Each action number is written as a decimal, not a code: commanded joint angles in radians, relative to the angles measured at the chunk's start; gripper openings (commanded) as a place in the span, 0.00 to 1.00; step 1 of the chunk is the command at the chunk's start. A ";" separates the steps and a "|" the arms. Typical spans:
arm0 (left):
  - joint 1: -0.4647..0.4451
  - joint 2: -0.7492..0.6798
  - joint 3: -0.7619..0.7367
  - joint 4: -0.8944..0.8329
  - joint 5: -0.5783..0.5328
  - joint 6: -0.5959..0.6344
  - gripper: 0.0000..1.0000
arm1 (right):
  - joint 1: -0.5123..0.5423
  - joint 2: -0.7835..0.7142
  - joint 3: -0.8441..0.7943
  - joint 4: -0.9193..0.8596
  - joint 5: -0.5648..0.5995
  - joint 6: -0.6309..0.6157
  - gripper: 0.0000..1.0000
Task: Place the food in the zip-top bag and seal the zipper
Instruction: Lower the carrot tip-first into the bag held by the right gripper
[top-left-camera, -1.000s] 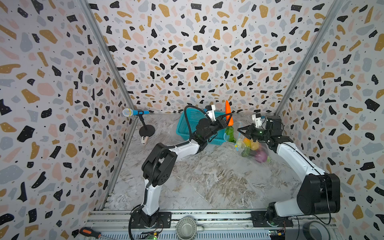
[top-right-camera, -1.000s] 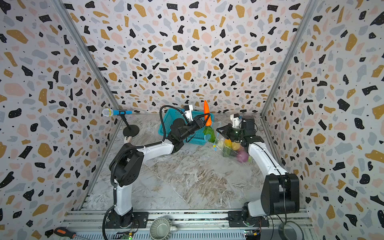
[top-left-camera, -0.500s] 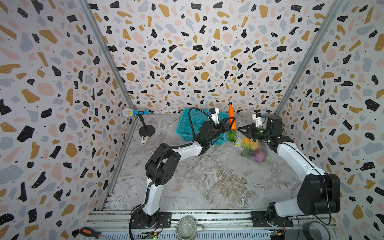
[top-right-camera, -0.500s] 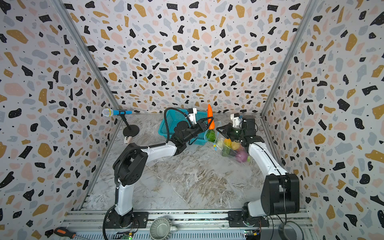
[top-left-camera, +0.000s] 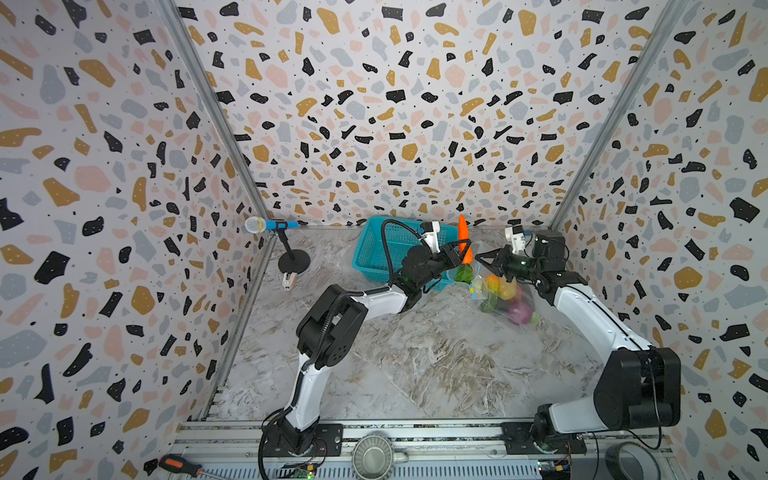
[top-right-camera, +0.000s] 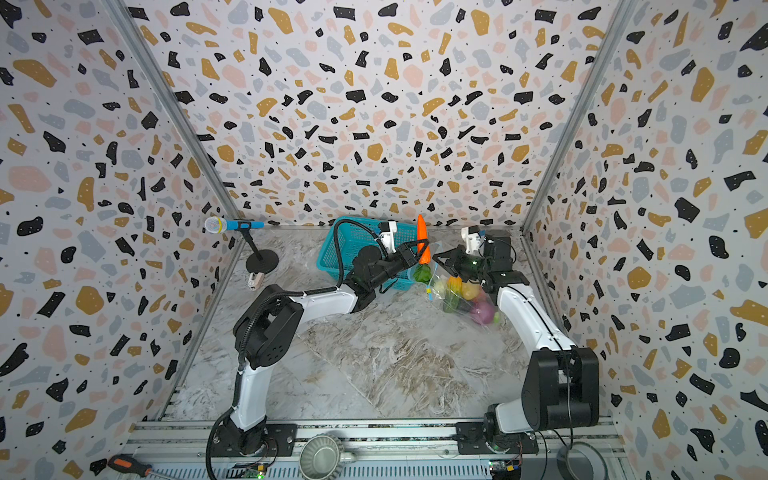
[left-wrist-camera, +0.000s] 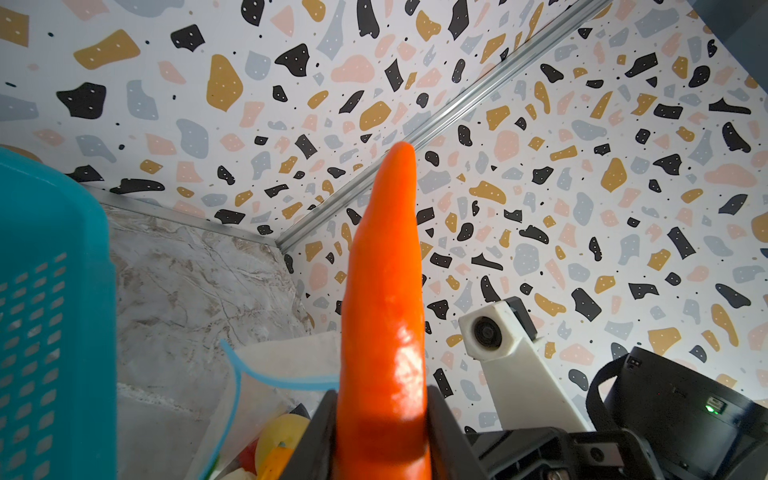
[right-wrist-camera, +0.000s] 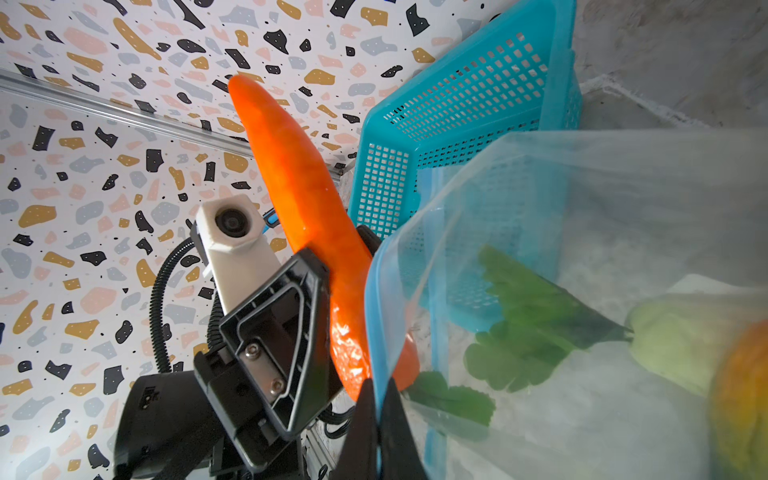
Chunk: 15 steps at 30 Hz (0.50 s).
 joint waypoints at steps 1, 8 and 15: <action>-0.013 -0.010 -0.001 0.062 -0.025 0.005 0.29 | -0.003 -0.047 0.053 0.034 -0.012 0.002 0.00; -0.027 -0.015 -0.011 0.044 -0.044 0.049 0.32 | -0.004 -0.047 0.057 0.038 -0.014 0.002 0.01; -0.033 -0.020 -0.027 0.005 -0.056 0.080 0.31 | -0.001 -0.043 0.056 0.048 -0.017 0.011 0.01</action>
